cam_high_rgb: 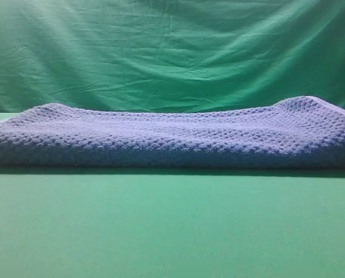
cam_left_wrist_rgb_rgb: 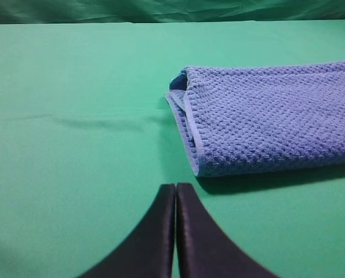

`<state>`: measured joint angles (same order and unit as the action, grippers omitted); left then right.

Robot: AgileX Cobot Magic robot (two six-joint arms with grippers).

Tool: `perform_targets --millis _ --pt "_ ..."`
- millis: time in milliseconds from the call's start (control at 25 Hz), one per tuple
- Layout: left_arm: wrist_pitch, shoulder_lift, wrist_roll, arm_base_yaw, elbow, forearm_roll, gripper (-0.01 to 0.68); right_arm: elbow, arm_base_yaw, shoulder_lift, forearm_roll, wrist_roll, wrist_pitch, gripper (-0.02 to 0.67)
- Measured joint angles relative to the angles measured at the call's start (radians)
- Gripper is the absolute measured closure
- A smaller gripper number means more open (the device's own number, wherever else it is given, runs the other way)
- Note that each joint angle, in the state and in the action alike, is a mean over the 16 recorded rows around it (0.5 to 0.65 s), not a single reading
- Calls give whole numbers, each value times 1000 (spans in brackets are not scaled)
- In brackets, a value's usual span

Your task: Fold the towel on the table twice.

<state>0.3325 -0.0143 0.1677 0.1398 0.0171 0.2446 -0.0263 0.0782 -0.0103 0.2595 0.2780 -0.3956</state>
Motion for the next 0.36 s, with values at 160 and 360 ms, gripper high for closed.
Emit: perform_targets --millis 160,360 --pt "0 0 0 -1 0 0 673 0 0 0 1 0 0 649" --pt "0 0 0 -1 0 0 673 0 0 0 1 0 0 649"
